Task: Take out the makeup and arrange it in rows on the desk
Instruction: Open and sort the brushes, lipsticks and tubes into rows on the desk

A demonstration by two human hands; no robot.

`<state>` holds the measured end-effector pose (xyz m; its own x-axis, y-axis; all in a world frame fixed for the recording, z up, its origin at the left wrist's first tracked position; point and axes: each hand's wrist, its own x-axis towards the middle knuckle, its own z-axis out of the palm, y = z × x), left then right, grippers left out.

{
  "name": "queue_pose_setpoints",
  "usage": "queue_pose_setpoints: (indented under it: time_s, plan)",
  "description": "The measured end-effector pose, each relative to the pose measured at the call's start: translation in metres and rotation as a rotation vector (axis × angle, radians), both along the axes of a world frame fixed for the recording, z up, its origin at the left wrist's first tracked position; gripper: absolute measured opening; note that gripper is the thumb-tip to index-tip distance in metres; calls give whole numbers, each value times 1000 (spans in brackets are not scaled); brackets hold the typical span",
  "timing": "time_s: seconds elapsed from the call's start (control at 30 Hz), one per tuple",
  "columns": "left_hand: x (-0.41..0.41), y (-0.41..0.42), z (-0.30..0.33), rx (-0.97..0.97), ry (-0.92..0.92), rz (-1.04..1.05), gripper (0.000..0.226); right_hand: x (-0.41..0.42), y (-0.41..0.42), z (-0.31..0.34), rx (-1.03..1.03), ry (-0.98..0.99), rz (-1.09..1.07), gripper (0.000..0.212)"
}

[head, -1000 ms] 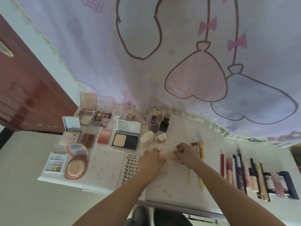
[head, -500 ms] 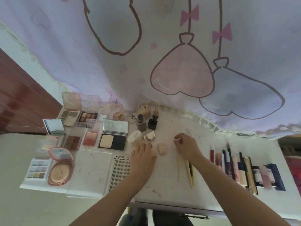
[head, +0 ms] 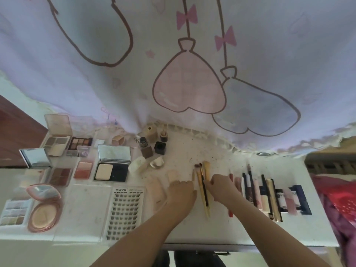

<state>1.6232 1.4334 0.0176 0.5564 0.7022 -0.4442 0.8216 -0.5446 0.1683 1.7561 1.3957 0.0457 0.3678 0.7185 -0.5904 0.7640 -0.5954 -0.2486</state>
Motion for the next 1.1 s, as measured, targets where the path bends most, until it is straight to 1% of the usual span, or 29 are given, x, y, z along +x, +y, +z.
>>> queue_pose_setpoints:
  time_s: [0.1, 0.3, 0.5, 0.6, 0.67, 0.73, 0.8, 0.83, 0.93, 1.03, 1.1]
  plan:
    - [-1, 0, -1, 27, -7, 16, 28, -2, 4, -9, -8, 48, -21, 31]
    - [-18, -4, -7, 26, 5, 93, 25, -24, 7, -15, -42, 78, 23, 36]
    - [-47, -6, -5, 107, -1, 59, 27, -54, 3, -15, -15, 145, -4, 31]
    - [-54, -5, -3, 105, -20, 59, 24, -53, 2, -12, -19, 114, -31, 29]
    - [-53, -4, 0, 112, -61, 42, 21, -45, 0, -10, -17, 78, -67, 23]
    - [-46, -2, 2, 104, -134, 53, 23, -36, -3, -10, -29, 54, -95, 20]
    - [-35, 0, 4, 110, -162, 32, 28, -32, -4, -11, -30, 49, -101, 23]
    - [-30, 0, 4, 126, -143, 2, 27, -31, -5, -12, -25, 48, -99, 24]
    - [-23, 3, 2, 148, -45, -62, 16, -33, -4, -15, -16, 46, -94, 24]
    - [-26, 6, -3, 120, -71, -6, 14, -36, -4, -17, -14, 63, -105, 19]
    - [-29, 4, -4, 131, -105, 24, 16, -37, -5, -19, -4, 58, -102, 18]
